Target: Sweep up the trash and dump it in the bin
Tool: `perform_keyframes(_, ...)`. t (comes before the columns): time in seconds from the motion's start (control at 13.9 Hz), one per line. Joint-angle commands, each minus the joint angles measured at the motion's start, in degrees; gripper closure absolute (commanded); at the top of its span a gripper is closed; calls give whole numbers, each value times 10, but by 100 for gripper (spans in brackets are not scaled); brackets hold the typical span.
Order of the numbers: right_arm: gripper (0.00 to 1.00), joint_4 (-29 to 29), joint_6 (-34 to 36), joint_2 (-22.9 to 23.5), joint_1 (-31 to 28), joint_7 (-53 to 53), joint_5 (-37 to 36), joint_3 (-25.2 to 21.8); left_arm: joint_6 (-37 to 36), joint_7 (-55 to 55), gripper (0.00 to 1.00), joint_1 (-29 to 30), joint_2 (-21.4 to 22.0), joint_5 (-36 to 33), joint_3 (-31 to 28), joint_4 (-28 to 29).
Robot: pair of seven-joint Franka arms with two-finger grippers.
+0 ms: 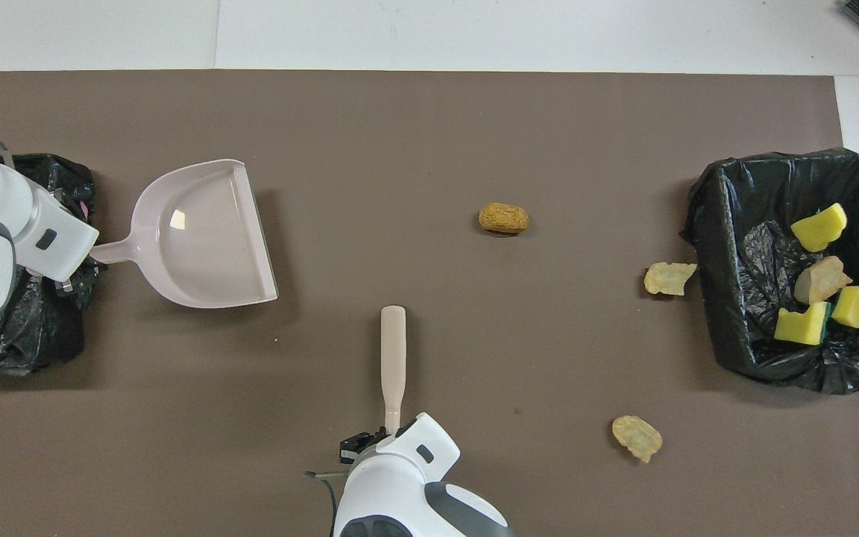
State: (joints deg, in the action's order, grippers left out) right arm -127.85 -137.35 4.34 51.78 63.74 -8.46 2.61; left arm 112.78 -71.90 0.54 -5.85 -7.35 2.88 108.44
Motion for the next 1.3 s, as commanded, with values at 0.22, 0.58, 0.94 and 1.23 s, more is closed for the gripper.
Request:
perform_keyframes(0.22, 72, -1, -1, 2, -10, -17, -6, 3, 17, -6, 100, 9, 22, -8, 5, 24)
perform_keyframes(0.58, 61, -1, -1, 2, -12, -20, -5, 3, 17, -6, 100, 9, 22, -8, 5, 24)
perform_keyframes(0.94, 60, -2, -1, 11, -12, -24, -4, 3, 18, -5, 100, 9, 22, -8, 5, 24)
perform_keyframes(1.23, 99, -3, 6, 11, -12, -27, -4, 3, 18, -5, 100, 9, 22, -8, 5, 24)
